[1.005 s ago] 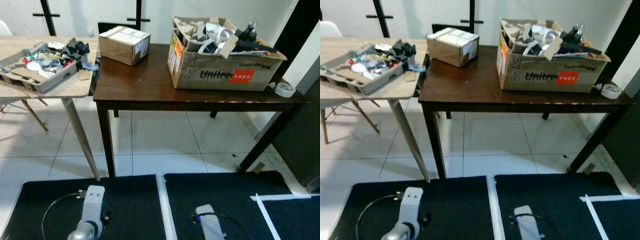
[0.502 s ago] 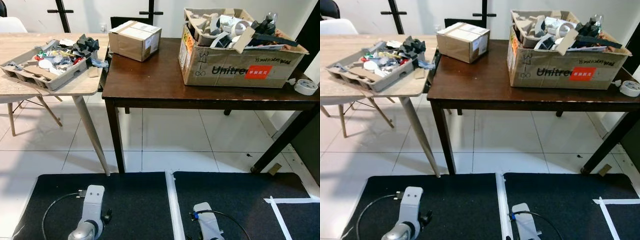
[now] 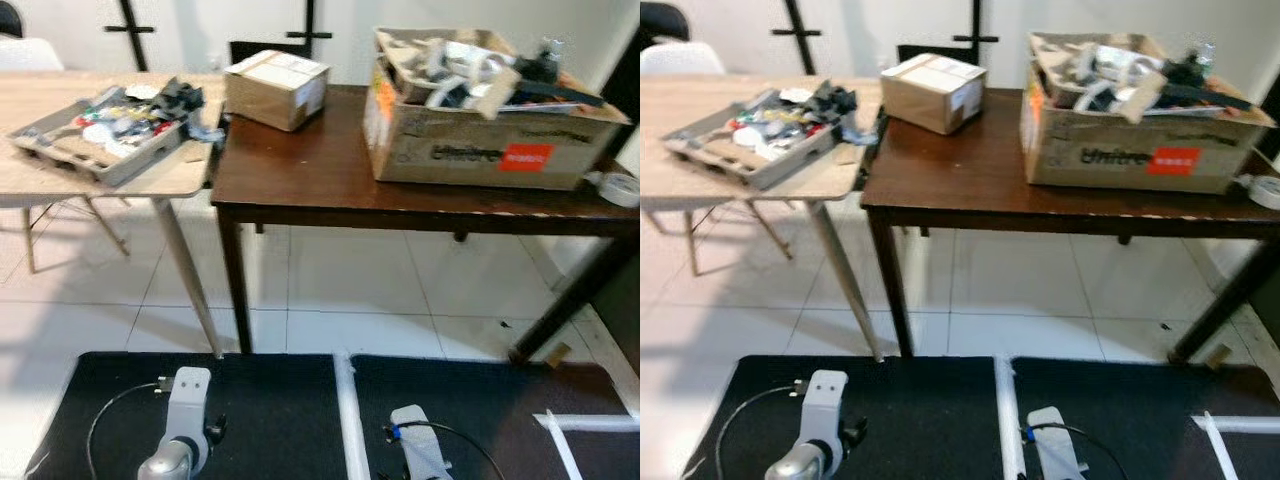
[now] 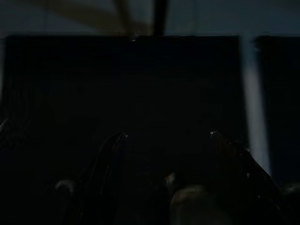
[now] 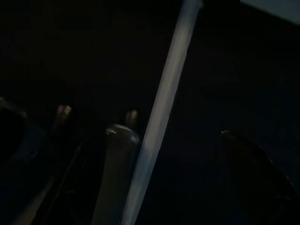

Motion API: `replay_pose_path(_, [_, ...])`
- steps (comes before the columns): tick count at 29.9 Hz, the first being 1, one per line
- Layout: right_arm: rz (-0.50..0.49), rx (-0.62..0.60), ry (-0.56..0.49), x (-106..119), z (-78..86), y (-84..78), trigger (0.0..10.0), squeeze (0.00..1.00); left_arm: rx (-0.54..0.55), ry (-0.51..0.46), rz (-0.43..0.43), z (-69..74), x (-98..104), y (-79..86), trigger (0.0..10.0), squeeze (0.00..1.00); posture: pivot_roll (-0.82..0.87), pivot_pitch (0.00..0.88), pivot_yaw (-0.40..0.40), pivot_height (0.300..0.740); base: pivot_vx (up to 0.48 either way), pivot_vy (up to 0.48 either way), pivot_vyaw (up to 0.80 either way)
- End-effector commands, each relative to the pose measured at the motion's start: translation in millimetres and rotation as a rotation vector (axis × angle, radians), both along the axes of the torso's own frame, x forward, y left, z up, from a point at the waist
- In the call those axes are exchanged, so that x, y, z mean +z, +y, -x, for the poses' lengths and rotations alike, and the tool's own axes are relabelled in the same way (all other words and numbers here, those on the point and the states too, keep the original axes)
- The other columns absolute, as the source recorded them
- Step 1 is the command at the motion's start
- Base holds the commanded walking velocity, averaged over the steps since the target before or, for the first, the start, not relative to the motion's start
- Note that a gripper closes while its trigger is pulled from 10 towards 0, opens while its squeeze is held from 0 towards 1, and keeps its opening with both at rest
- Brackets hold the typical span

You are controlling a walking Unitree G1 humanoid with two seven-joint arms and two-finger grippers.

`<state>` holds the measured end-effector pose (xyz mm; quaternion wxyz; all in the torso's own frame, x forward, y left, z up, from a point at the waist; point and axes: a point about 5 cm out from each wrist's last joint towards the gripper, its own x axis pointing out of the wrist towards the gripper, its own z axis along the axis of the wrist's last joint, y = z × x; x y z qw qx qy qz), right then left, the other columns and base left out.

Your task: Picking trash to rubbish bin

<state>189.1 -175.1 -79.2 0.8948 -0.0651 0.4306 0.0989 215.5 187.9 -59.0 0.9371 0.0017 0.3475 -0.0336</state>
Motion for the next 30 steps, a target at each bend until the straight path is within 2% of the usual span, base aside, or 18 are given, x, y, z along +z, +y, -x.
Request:
replay_pose_path(1, [-0.013,-0.006,0.021,-3.7,7.1,2.0,10.0,0.00,-0.005,0.001,0.005,-1.7,0.5,-2.6,10.0,0.00,0.09,0.074,-0.013,0.740,0.330,0.000,0.00])
replay_pose_path(23, [-0.010,-0.007,0.031,-4.1,6.6,3.0,10.0,0.00,-0.006,0.001,0.005,-1.7,0.7,-0.7,10.0,0.00,0.10,0.072,-0.015,0.740,0.327,0.000,0.00])
replay_pose_path(27, [-0.013,-0.016,0.030,-4.1,6.8,2.4,10.0,0.00,-0.007,0.000,0.004,-1.7,0.8,-1.0,10.0,0.00,0.10,0.071,-0.014,0.740,0.320,0.000,-0.66])
replay_pose_path(30, [-0.003,-0.026,0.025,-3.7,6.1,1.3,10.0,0.00,-0.007,0.000,0.004,-1.7,0.8,-0.9,10.0,0.00,0.10,0.072,-0.014,0.740,0.307,0.000,0.00])
